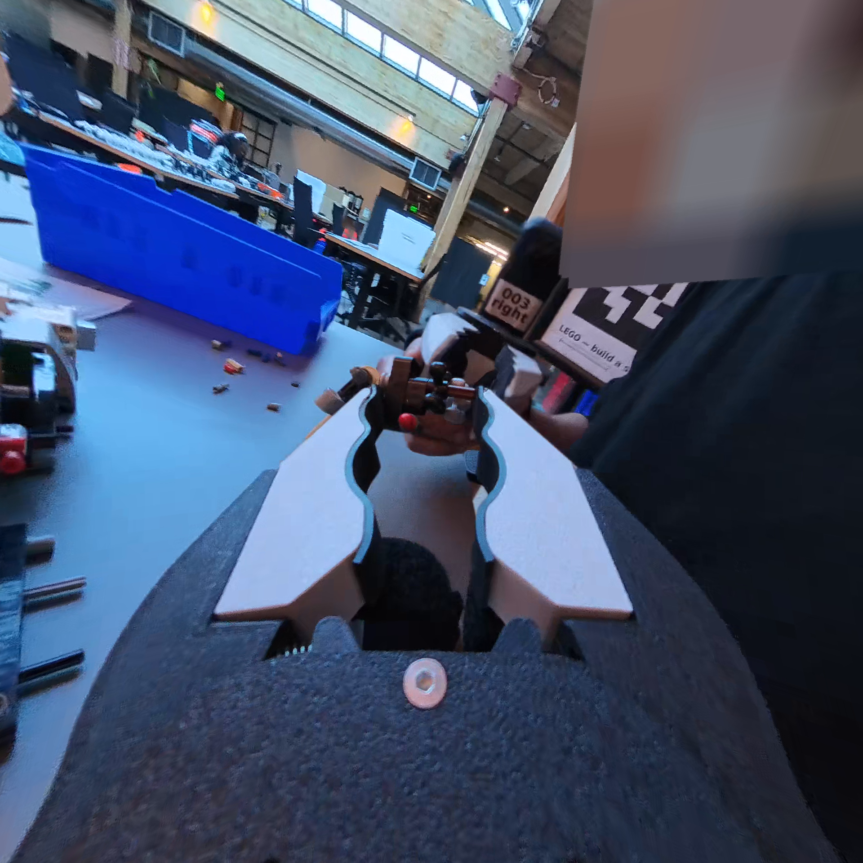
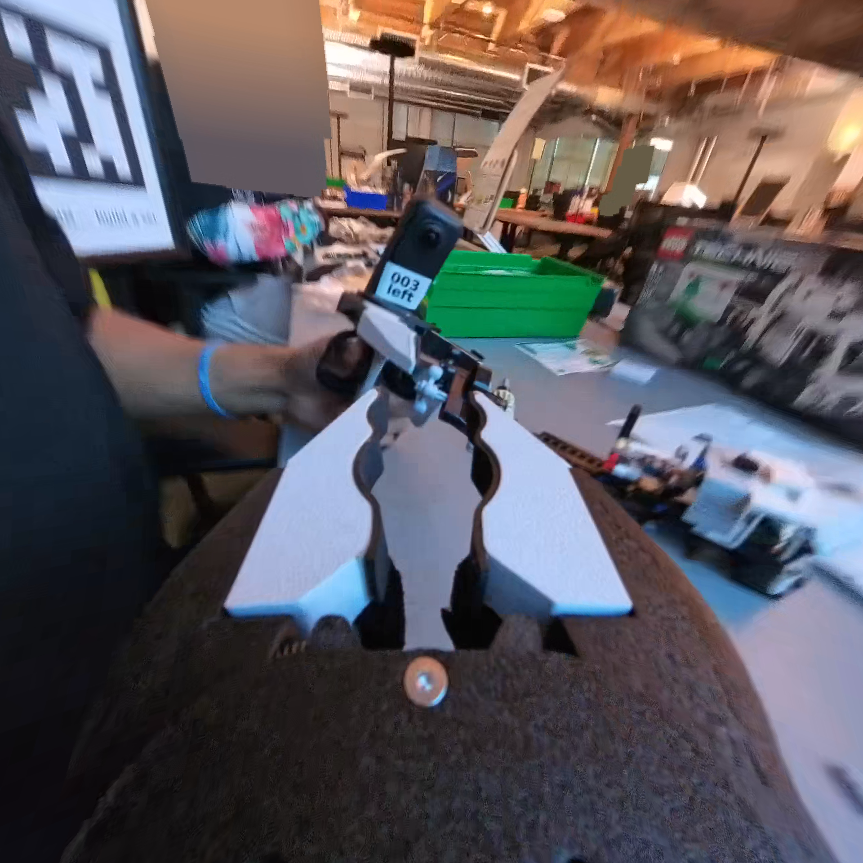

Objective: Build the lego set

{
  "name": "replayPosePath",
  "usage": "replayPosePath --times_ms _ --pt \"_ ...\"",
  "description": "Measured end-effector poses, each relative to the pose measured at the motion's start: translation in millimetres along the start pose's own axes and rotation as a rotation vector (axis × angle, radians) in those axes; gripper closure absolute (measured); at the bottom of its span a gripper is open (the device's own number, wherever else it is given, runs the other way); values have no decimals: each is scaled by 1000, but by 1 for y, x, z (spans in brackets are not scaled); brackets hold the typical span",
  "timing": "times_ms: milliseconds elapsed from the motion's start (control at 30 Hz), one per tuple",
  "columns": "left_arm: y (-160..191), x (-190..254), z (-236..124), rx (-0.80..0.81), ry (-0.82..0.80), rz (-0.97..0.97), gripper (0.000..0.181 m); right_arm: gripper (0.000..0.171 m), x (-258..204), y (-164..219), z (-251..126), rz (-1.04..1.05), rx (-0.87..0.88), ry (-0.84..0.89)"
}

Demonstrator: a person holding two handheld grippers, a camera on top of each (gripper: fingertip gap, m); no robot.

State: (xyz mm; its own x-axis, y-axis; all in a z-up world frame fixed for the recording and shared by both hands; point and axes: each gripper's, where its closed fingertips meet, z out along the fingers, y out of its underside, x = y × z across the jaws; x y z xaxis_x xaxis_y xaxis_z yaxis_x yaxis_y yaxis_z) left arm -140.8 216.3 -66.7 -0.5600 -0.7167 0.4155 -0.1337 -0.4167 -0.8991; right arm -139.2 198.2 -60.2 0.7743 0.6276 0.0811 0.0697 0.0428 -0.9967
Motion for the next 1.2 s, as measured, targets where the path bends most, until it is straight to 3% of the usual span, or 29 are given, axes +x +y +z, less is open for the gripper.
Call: replayPosePath --times_ms 167,633,933,1133,1200 --pt "-1 -1 5 13 -44 56 146 147 5 -10 -1 316 95 -46" --pt "-1 -9 19 70 -127 -6 146 171 15 -4 -6 277 100 44" --pt "3 -12 22 11 -176 47 145 171 28 0 -13 513 87 -21" --pt "-7 -26 16 88 -207 -74 146 171 26 7 -14 465 23 -43" --pt "-9 -29 15 123 -199 -118 146 161 29 2 -14 439 62 -19"
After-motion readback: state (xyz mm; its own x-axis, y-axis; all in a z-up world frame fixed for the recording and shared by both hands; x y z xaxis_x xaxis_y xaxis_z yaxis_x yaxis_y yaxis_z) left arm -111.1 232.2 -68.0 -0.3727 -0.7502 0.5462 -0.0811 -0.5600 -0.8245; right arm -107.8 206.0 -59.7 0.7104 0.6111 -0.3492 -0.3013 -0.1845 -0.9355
